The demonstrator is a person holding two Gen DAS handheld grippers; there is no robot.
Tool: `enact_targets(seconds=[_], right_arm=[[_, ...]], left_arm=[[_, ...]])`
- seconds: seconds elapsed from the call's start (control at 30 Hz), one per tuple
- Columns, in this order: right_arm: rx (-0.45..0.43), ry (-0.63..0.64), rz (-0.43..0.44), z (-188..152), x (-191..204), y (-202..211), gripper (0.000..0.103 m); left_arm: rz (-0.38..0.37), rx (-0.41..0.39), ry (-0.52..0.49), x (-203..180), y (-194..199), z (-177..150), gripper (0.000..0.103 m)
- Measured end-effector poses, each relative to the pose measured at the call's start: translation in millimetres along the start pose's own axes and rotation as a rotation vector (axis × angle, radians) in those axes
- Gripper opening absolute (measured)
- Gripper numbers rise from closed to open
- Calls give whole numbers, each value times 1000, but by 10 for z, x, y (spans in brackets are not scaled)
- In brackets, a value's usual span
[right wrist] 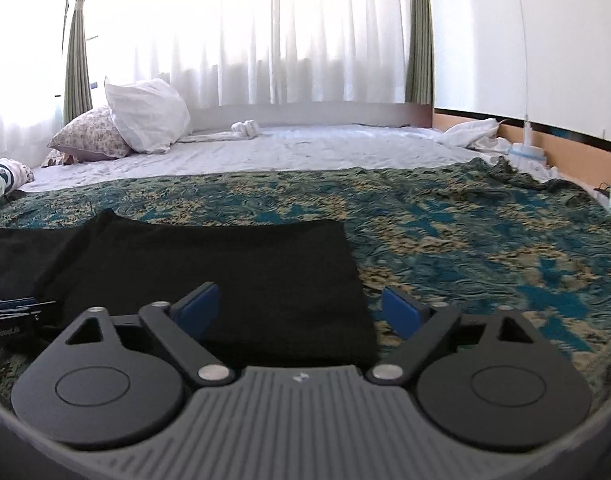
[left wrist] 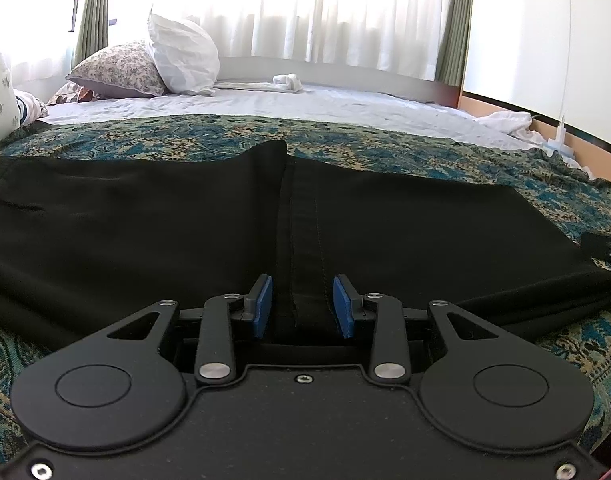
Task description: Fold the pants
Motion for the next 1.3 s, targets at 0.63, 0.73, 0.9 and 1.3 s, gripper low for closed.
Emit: enact_targets(seconds=[0.63,0.73,0.9,1.3], right_arm=[[15,88,-52,-382,-39,-136,72],[15,68,-70,-319,-27,-94,83],[-72,46,-21,-165,219,60,88],[-60,48,239,-103,1390,-199,90]], left_arm=[[-16,-7,6,2,17,-5,35],[-55,13,14,22,60,40,52],[-83,25,24,94,216,89,66],[8,89,86,619,287,126,34]])
Point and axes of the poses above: each gripper's, at about its wrist camera, not at the fingertips, and y roughly against the way its jaws point, x to its left, z to its top, the point moved 5 cm from there along -y, roughly the way its jaws point, and after that the axes turned 8 degrees about z, right-handed, at the moved point
